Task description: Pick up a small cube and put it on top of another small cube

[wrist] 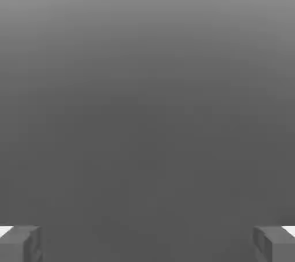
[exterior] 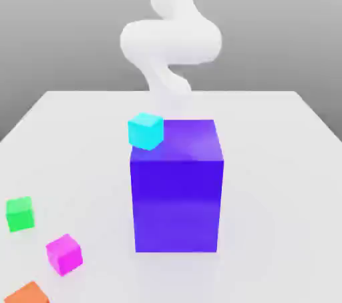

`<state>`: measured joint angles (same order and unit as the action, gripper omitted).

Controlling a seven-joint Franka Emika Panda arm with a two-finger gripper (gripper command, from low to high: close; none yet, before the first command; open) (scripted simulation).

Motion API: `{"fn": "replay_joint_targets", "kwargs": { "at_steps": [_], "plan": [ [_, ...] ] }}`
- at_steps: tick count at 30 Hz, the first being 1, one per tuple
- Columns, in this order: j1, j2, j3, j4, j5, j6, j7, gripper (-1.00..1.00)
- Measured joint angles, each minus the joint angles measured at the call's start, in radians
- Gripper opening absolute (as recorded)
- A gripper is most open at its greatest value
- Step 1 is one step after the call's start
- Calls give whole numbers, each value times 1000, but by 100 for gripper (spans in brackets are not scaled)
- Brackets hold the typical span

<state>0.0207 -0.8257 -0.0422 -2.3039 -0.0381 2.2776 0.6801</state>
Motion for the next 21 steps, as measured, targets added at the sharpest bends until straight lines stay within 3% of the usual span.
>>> {"fn": "replay_joint_targets", "kwargs": {
  "at_steps": [21],
  "plan": [
    [176, -169, -381, -42, -319, -146, -1010, 0]
  ]
}}
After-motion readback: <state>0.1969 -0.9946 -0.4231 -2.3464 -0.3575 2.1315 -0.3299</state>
